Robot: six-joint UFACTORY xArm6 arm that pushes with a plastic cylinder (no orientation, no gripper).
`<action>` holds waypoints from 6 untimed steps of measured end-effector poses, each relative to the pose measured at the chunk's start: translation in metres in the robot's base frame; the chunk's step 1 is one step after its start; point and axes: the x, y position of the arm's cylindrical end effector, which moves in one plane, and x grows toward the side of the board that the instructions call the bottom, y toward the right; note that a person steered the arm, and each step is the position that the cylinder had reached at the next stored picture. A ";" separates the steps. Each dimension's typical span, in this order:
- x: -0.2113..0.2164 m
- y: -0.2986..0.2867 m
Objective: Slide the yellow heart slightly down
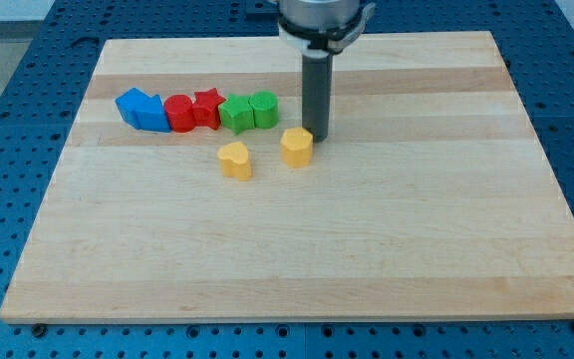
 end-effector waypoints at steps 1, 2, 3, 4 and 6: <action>0.028 -0.029; 0.032 -0.042; 0.006 -0.043; -0.029 -0.048; 0.022 -0.103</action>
